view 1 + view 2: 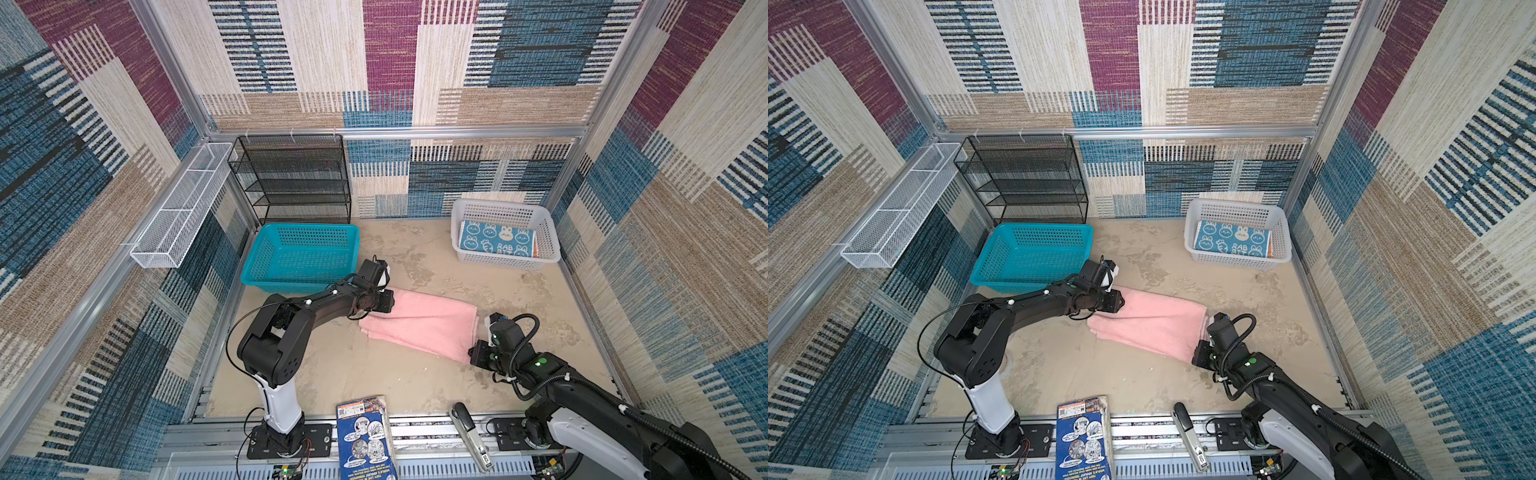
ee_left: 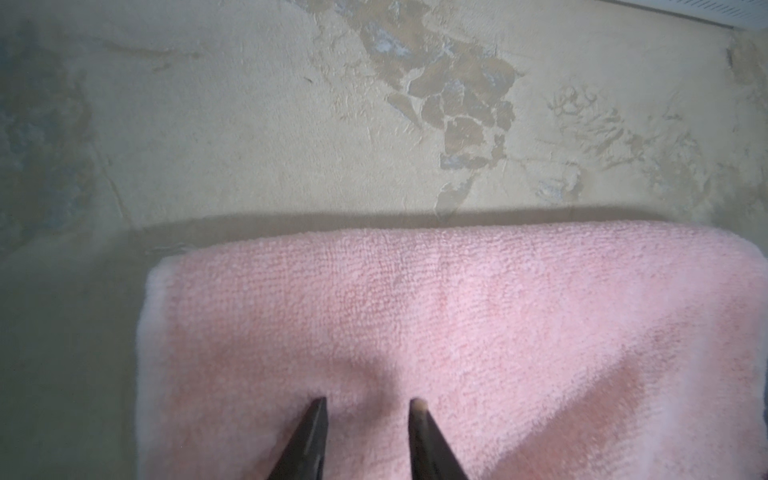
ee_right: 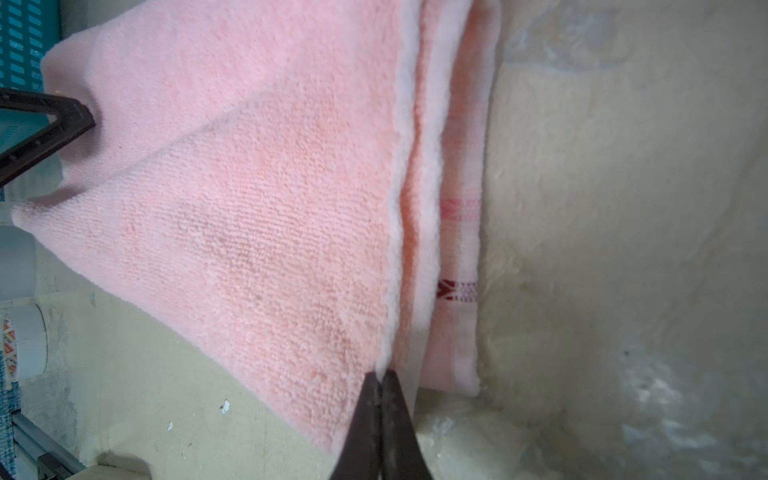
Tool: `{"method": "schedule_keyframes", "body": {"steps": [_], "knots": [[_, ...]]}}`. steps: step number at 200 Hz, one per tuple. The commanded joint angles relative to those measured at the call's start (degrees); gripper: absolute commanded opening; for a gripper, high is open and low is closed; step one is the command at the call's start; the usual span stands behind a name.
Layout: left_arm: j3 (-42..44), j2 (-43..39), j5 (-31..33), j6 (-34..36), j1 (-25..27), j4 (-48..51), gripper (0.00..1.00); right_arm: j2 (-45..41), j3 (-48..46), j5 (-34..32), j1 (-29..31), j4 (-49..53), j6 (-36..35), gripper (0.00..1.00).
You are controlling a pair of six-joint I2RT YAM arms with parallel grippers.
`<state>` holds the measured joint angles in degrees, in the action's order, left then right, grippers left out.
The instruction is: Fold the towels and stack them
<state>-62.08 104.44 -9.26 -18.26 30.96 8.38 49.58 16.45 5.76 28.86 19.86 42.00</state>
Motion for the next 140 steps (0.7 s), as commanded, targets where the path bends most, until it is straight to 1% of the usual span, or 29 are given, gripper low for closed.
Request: {"method": "schedule_keyframes", "body": {"steps": [1,16,30,64,76,90,95,117,140], "knots": [[0.1,-0.2,1.1,-1.0,0.0,0.2,0.37,0.6,0.3,-1.4,0.0,1.7,0.9,0.0],[0.4,-0.4,1.3,-1.1,0.0,0.1,0.37,2.4,1.3,-2.6,0.0,3.3,1.1,0.0],[0.6,-0.5,1.3,-1.1,0.0,0.0,0.37,5.0,2.8,-5.4,0.1,6.2,1.3,0.0],[0.5,-0.4,1.6,-0.9,0.0,0.2,0.36,10.7,5.2,-7.5,0.3,7.5,1.5,0.0],[0.4,-0.6,1.6,-1.0,0.0,0.5,0.36,11.8,5.7,-7.6,0.3,6.7,1.2,0.18],[0.5,-1.4,0.9,-1.3,0.0,0.7,0.36,12.0,6.6,-7.1,0.3,5.5,1.0,0.41],[0.7,-2.0,0.8,-1.6,0.0,0.6,0.36,11.6,7.0,-6.8,0.3,4.8,0.8,0.47],[2.1,-5.8,0.3,-2.4,0.6,0.7,0.35,9.2,9.1,-6.9,0.3,3.2,0.5,0.66],[3.9,-10.4,0.2,-3.8,1.2,0.7,0.35,8.3,11.7,-9.0,0.3,2.4,-0.2,0.77]]}}
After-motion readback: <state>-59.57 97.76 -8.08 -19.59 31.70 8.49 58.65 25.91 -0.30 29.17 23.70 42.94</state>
